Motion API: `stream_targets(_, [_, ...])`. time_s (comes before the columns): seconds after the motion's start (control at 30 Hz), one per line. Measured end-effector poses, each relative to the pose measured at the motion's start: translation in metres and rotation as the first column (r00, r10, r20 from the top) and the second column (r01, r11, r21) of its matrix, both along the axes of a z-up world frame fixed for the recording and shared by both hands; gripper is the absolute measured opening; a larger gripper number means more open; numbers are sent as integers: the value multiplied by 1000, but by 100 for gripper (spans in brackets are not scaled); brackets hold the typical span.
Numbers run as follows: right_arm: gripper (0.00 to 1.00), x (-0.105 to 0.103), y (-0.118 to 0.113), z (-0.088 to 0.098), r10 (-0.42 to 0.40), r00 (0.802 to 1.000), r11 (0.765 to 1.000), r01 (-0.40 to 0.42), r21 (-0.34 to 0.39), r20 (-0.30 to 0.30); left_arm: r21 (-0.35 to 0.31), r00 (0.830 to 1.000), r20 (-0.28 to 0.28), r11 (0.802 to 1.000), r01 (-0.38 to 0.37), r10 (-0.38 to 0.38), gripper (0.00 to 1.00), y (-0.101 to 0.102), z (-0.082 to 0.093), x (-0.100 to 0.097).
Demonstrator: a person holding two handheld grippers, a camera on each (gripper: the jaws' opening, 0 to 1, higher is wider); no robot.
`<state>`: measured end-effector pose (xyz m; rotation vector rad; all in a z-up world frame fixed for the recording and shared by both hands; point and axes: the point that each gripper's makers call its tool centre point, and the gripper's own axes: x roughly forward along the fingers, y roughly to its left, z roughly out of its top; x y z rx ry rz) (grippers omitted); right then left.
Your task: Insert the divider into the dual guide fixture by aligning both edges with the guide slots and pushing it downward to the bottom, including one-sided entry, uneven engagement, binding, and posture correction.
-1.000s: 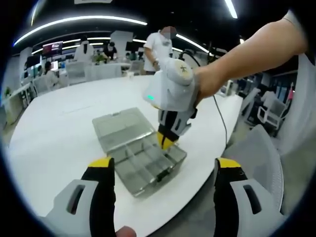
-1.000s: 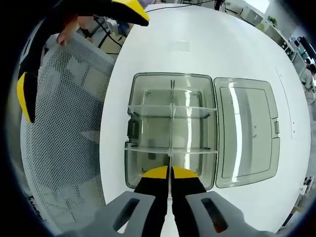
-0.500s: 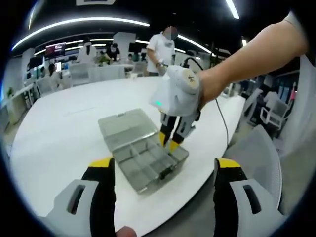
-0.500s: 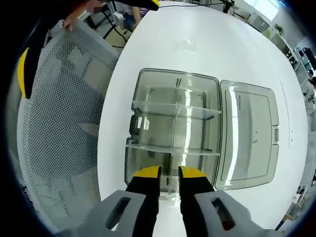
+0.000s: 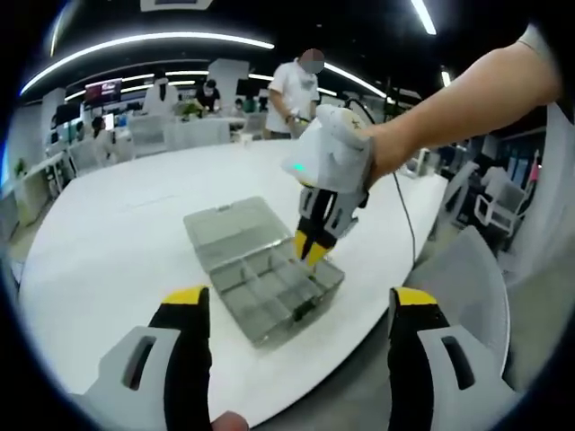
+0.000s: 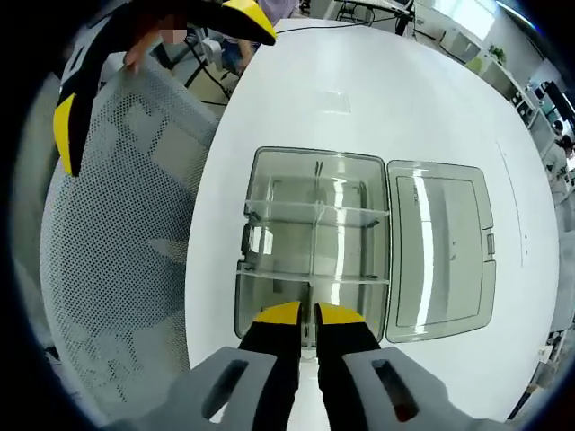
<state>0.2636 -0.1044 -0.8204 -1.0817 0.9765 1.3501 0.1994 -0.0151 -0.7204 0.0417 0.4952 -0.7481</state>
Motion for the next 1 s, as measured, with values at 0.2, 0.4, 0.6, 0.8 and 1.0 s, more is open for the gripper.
stream_targets(0.2, [0,2,1,0,16,1000,1000,-16,1,10,6,1000,-3,1000,7,-7,78,2,-2,-1])
stream_targets(0.4, [0,3,1,-4,19,1000,1000,-19,-7,5,-1,1000,-7,1000,0,0,77,6,0,-1])
stream_targets(0.6, [0,3,2,-8,54,998,998,-54,-20,12,6,1000,-9,1000,2,-2,77,15,-1,-1])
stream_targets(0.8, [0,3,0,-7,33,999,999,-33,-28,2,9,1000,-11,1000,10,-10,77,19,-2,2])
stream_targets(1.0, [19,7,5,3,1,1000,1000,-1,28,29,3,1000,-18,1000,18,-18,77,28,-3,0])
